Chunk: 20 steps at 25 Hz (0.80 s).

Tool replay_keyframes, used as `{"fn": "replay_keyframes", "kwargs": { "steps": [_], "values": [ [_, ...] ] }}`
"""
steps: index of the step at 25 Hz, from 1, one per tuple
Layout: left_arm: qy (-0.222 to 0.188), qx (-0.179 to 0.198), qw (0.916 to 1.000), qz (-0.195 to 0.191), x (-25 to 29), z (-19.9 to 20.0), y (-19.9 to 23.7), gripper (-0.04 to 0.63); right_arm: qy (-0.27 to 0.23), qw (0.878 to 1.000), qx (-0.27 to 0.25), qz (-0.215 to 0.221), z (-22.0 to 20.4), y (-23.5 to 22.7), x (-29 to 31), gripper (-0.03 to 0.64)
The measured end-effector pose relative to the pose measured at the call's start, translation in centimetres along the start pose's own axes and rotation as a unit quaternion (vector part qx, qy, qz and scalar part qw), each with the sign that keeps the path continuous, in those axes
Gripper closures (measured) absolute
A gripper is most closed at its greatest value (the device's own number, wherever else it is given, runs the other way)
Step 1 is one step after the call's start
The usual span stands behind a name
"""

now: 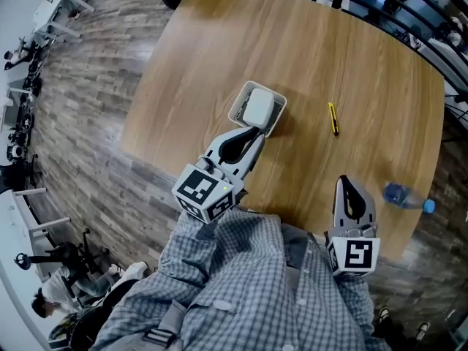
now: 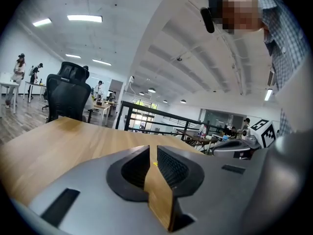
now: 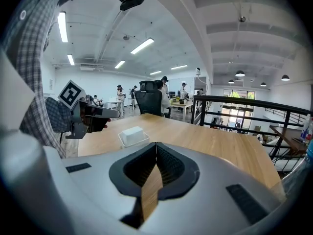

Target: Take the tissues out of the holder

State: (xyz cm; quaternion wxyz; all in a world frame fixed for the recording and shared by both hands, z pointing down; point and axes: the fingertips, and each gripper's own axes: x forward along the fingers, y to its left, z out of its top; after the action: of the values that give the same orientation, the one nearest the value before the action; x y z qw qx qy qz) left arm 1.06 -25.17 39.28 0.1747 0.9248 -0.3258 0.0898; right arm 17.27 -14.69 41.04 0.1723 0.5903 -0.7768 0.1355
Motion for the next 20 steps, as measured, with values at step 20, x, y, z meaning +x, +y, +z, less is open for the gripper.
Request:
{"fn": "replay_keyframes", "kwargs": {
  "steps": [20],
  "values": [
    [0.065, 0.017, 0.9970, 0.038, 3.1, -3.1, 4.8, 0.290, 0.030, 0.999, 0.009, -0.019, -0.8, 0.3, 0.9, 0.604]
  ]
}}
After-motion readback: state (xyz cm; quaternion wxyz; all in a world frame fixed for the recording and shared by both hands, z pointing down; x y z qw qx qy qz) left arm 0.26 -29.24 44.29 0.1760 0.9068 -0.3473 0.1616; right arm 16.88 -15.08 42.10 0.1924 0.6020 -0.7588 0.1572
